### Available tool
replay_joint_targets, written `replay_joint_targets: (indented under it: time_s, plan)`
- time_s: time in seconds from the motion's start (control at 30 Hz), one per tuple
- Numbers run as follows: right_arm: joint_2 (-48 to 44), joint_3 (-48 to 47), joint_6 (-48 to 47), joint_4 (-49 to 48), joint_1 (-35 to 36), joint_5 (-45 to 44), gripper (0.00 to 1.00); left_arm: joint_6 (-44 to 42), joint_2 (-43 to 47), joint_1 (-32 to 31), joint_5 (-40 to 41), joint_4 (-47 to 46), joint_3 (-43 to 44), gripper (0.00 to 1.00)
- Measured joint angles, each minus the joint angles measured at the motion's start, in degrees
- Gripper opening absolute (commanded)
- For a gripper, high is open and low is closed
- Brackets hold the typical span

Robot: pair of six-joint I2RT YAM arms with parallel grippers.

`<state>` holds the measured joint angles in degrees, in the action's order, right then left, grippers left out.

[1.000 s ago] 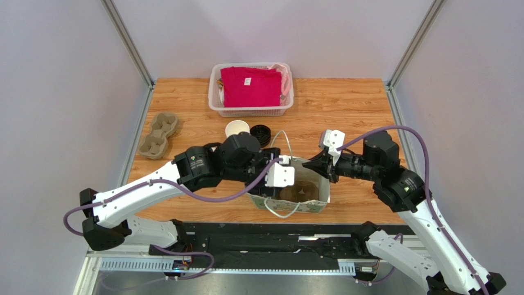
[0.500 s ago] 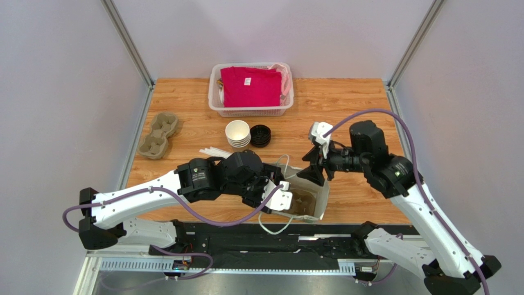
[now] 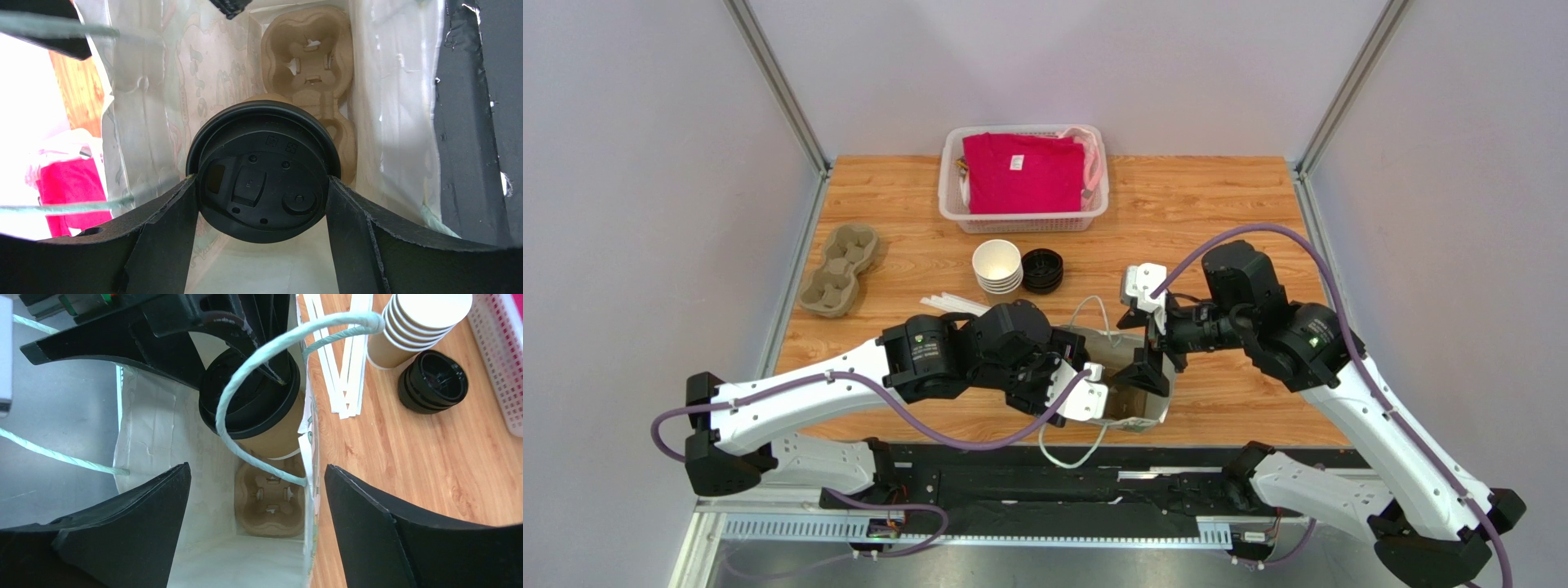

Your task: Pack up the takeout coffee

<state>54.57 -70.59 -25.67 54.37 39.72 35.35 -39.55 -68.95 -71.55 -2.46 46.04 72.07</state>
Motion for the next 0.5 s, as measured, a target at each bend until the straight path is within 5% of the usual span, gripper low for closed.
replay_joint_targets:
  time_s: [0.1, 0.17, 0.2, 0.27, 0.3, 0.33, 0.5]
  plan:
    - [0.09, -0.28, -1.05, -0.20, 1.14, -2.34, 0.85, 0.00, 0.00, 0.00, -0.04, 0.00, 0.00, 0.00]
    - [0.55, -0.28, -1.44, -0.63, 2.58, -4.79, 0.74, 0.00, 0.00, 0.00, -0.07, 0.00, 0.00, 0.00]
    - [1.09, -0.28, -1.64, -1.09, 3.48, -6.01, 0.55, -0.02, 0.00, 0.00, -0.04, 0.00, 0.00, 0.00]
    - [2.19, -0.28, -2.05, -2.38, 5.01, -8.35, 0.35, -0.04, 0.00, 0.00, -0.04, 0.02, 0.00, 0.00]
    - [2.71, -0.26, -2.58, -2.91, 5.38, -9.14, 0.10, -0.04, 0.00, 0.00, -0.02, 0.04, 0.00, 0.00]
    - [3.30, -0.24, -2.69, -3.50, 5.73, -10.38, 0.00, -0.04, -0.02, 0.00, 0.02, 0.09, 0.02, 0.00]
    - [4.35, -0.50, -2.62, -5.53, 5.97, -15.76, 0.00, 0.02, -0.02, 0.00, 1.33, 0.66, 0.02, 0.00]
